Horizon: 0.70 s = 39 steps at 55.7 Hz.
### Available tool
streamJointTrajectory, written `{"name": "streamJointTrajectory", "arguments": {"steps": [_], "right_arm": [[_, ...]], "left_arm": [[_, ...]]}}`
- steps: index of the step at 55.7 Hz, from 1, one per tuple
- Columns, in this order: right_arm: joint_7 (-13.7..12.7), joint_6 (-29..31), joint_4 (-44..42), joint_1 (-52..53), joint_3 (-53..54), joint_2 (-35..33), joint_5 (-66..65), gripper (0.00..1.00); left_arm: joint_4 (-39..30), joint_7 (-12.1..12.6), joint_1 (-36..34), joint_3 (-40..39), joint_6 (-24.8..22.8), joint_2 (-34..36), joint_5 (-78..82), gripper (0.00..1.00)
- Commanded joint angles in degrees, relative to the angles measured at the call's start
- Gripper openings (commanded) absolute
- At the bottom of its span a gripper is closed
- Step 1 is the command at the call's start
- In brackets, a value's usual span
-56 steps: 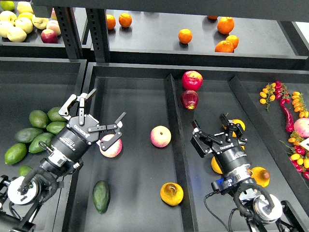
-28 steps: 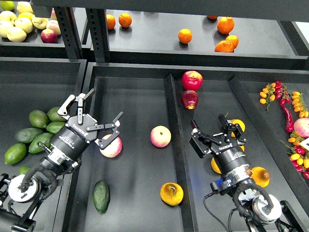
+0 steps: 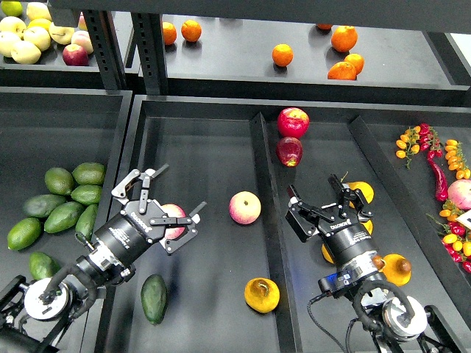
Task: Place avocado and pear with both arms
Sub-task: 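Move the left gripper over the dark green avocado nearest the robot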
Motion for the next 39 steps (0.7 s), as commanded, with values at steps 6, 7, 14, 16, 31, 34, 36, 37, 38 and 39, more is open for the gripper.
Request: {"name": "streamJointTrajectory", "arguments": {"steps": [6,7,14,16,31,34,36,37,38,39], "right_arm": [[0.1,-0.1,-0.1,0.4,0.1,0.0,-0.1,1.00],[0.1,-0.1,-0.1,0.4,0.1,0.0,-0.1,1.00],[0.2,-1.0,-0.2,1.8,0.5,0.0,-0.2,1.00],[0.2,-1.4,-0.3,2.5,0.5,0.0,-0.1,1.00],[0.3,-8.2,-2.1,10.2,0.9,0.0,-0.2,1.00],[0.3,-8.9,-3.2,12.0,0.9,0.0,-0.2,1.00],[0.3,-9.1,-3.6,13.0,0.9,0.0,-0.2,1.00],[0.3,-9.2,-3.8,13.4,0.9,0.0,-0.2,1.00],[0.3,-9.3,-3.9,14.1,1.0,0.0,-0.3,1.00],[0.3,-9.4,-4.0,14.4,0.9,0.0,-0.3,1.00]], "left_arm": [[0.3,0.2,-7.5,8.6,0.0,9.6,4.2,1.00],[0.2,0.2,-7.9,9.0,0.0,10.2,4.2,1.00],[-0.4,0.2,-15.7,16.9,0.0,19.4,7.1,0.99],[-0.4,0.2,-17.8,18.9,0.0,21.0,7.9,0.99],[-0.7,0.2,-32.7,36.2,0.0,31.5,12.4,0.99],[-0.6,0.2,-35.5,39.8,0.0,32.8,13.6,0.99],[-0.6,0.2,-36.8,41.8,0.0,33.2,14.2,1.00],[-0.6,0.2,-37.4,42.8,0.0,33.3,14.4,1.00],[-0.5,0.2,-38.2,44.1,0.0,33.4,14.9,0.99],[-0.5,0.2,-38.6,44.7,0.0,33.4,15.0,0.99]]}}
